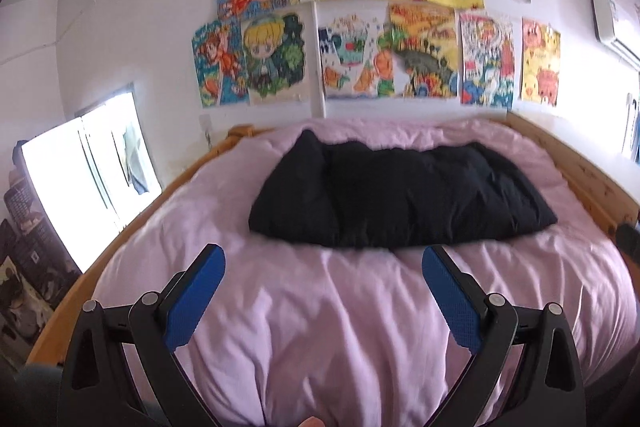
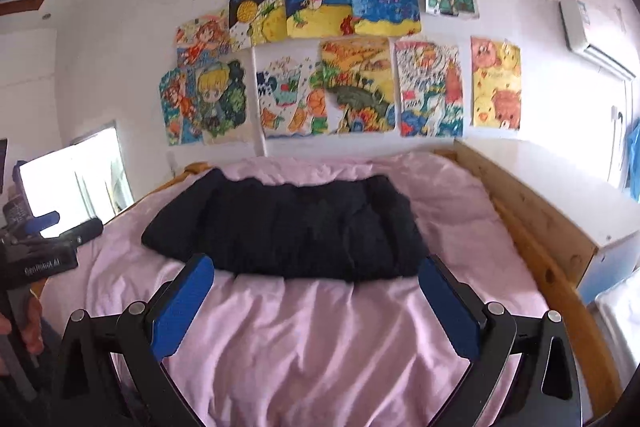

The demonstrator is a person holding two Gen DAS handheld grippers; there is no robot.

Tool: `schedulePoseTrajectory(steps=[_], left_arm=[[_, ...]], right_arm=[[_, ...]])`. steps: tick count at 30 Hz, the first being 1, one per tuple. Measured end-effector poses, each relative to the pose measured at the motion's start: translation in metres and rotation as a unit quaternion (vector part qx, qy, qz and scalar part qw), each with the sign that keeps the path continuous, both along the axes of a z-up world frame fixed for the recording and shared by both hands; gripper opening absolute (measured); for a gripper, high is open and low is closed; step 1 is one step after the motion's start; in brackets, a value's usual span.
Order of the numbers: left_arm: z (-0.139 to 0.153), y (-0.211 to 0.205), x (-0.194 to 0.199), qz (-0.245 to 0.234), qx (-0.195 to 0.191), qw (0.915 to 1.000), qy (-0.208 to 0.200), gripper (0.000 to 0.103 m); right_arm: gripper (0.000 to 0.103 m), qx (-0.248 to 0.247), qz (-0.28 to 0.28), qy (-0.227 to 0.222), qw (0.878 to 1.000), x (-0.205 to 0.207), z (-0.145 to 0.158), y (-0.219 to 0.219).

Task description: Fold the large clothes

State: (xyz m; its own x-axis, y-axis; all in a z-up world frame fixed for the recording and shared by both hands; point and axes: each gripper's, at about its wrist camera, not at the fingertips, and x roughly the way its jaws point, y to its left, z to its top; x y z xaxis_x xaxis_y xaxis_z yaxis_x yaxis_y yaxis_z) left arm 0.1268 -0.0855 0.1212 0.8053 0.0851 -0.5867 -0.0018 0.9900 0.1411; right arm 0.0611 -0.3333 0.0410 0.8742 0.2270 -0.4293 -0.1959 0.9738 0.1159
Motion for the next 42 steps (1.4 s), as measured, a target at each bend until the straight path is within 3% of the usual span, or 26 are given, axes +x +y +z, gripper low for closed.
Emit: schedulePoseTrajectory(steps=[19,42], left_arm=[[-0.028,-0.004,-0.003,-0.022,0.019,0.9989,0.037,0.097],[-0.025,0.005,-0.005,-0.035,-0.001,0.9988,0.035,0.097]], right_arm=[[0.103,-0.010,0.004,0.026,1.000,0.003,-0.028,0.007],[0.103,-0.013,0.013,0.042,0.999,0.007,-0.041,0.014]])
